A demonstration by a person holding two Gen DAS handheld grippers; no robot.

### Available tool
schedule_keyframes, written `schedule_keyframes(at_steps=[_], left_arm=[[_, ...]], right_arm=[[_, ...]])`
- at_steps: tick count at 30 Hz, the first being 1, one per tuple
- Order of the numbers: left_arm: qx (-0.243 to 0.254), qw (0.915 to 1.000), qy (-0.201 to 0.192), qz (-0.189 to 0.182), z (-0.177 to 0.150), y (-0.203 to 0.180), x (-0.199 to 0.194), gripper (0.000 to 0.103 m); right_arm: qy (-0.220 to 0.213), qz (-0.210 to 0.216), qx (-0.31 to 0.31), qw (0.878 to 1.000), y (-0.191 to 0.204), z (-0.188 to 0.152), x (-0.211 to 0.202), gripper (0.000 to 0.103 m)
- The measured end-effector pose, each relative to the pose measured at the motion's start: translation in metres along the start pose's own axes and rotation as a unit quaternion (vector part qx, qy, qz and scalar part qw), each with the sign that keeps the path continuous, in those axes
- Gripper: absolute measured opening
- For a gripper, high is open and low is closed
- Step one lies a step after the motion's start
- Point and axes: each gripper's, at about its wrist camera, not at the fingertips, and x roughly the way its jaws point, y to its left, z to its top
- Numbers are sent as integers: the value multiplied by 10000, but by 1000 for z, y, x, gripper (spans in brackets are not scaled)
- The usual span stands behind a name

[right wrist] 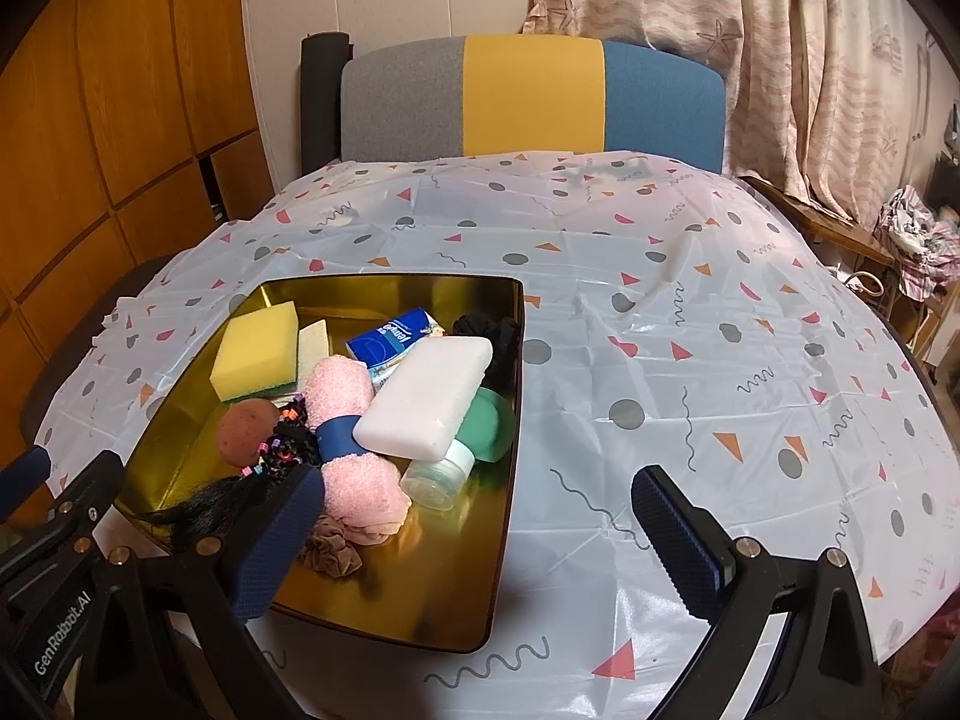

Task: Organize soft objects

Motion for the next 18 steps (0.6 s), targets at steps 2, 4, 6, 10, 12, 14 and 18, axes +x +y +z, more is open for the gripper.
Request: schedule_keyframes(at_steps=[2,4,6,10,12,14,18], left_arm=[[16,10000,-1,1,0,0,0,64],[20,10000,-10,13,0,0,0,64],[24,10000,13,-5,0,0,1,64],[26,10000,31,-21,0,2,2,64],[14,10000,36,-34,-1,2,3,64],[9,10000,47,-45,-1,1,3,64],[28,10000,44,-53,-2,1,3,64]], right_arm=[[-2,3,2,10000,0,0,0,103],[6,2,0,10000,0,0,0,103],[1,4,3,10000,0,0,0,103],[-3,4,3,10000,0,0,0,103],[-3,1,-1,10000,1,0,0,103],[-10,1,-1,10000,1,0,0,103],[-21,0,-3,10000,1,0,-1,103]])
